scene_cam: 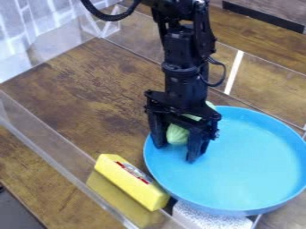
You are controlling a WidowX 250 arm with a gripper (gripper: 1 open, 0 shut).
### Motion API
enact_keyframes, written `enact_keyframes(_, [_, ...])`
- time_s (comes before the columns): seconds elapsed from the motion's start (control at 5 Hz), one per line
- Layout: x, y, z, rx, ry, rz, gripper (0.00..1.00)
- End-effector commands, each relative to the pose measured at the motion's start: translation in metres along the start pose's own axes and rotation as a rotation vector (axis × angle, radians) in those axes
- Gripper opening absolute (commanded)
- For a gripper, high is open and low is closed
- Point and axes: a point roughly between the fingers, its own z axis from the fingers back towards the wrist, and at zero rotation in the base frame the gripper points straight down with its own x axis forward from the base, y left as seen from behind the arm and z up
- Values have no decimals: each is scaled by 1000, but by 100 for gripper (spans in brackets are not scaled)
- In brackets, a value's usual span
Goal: Put the green object in the blue tray
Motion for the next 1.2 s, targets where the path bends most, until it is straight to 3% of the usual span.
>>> enact_keyframes(0.0, [10,-2,11,8,-35,-32,100])
enact_keyframes(1.0, [37,15,30,25,-96,-49,100])
